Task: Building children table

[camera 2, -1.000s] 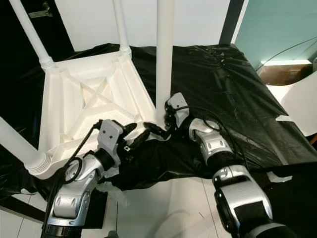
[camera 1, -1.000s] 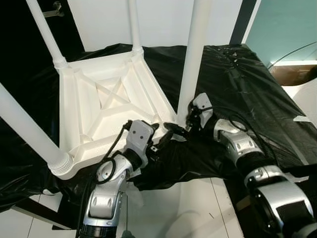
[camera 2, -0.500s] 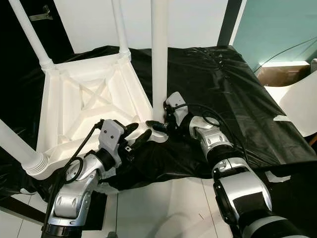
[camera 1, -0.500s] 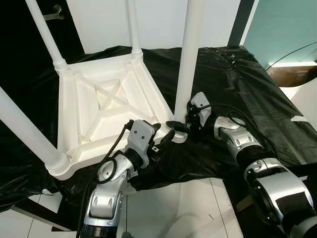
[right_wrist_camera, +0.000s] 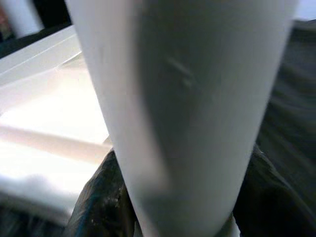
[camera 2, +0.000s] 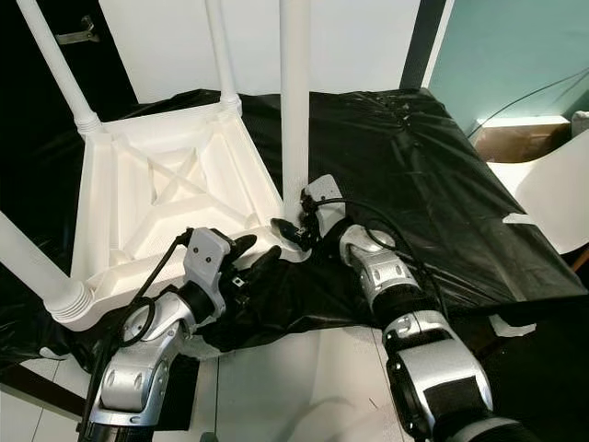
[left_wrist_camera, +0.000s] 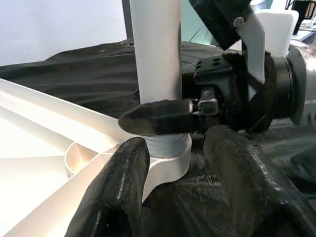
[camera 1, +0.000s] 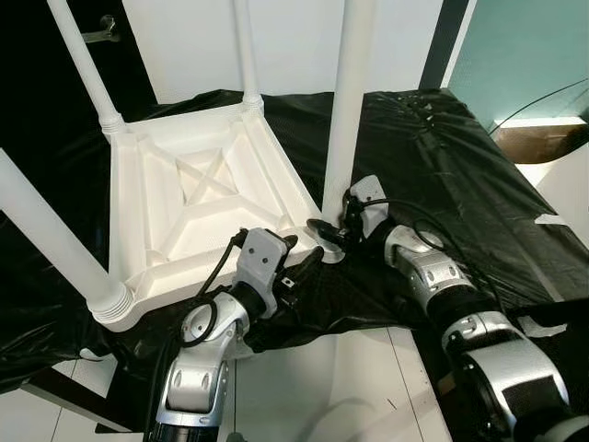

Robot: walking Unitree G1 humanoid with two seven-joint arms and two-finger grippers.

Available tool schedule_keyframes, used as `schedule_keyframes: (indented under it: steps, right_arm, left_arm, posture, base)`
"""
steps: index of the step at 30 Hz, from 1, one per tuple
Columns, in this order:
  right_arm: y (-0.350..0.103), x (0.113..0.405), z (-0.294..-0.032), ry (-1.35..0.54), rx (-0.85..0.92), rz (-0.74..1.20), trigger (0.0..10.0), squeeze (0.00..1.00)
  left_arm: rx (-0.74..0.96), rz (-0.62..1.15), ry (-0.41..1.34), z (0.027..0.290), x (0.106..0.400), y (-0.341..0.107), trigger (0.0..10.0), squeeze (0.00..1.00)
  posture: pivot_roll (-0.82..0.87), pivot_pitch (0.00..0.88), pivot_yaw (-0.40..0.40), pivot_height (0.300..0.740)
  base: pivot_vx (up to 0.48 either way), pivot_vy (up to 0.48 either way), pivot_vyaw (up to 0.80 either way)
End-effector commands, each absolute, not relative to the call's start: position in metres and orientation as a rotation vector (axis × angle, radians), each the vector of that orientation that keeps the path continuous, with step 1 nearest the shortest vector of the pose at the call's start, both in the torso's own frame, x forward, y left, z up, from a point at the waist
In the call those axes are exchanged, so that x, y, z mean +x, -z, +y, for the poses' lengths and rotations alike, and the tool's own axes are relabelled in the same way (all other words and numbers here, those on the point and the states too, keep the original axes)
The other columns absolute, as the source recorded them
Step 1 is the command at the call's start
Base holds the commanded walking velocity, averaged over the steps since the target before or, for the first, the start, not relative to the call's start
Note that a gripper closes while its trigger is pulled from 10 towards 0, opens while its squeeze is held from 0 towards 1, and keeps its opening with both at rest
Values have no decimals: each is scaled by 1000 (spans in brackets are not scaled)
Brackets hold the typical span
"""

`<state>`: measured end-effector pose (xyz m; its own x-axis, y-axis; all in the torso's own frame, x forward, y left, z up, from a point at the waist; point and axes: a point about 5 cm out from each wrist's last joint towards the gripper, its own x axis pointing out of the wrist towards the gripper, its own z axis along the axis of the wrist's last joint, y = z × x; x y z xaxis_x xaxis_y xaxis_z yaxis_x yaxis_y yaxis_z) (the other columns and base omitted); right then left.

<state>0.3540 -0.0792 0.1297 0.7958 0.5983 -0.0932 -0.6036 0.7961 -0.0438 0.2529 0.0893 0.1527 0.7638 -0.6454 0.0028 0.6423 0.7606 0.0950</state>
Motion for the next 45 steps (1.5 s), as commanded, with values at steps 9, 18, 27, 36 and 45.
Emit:
schedule_keyframes:
  steps: [9, 18, 27, 36, 45]
  right_arm:
    - [-110, 340, -62, -386, 33, 170, 10000, 0]
    - [-122, 335, -57, -335, 42, 126, 10000, 0]
    - [-130, 335, -68, -394, 38, 56, 10000, 1000]
    - [-132, 342, -94, -591, -60, 32, 10000, 0]
    - [-149, 360, -91, -864, -193, 22, 10000, 0]
  left_arm:
    - [86, -26, 614, 92, 254, -152, 10000, 0]
    - [84, -26, 609, 93, 254, -153, 10000, 0]
    - [80, -28, 607, 92, 255, -153, 10000, 0]
    - [84, -28, 608, 93, 256, -153, 10000, 0]
    - [89, -22, 643, 89, 257, -152, 10000, 0]
  posture:
    - [50, 2, -14, 740]
    - [54, 0, -22, 740]
    - [54, 0, -26, 740]
    - [49, 0, -18, 740]
    - [40, 0, -17, 740]
  base:
    - [0, 0, 0]
    - [0, 0, 0]
    - [0, 0, 0]
    - [0, 0, 0]
    - [0, 0, 0]
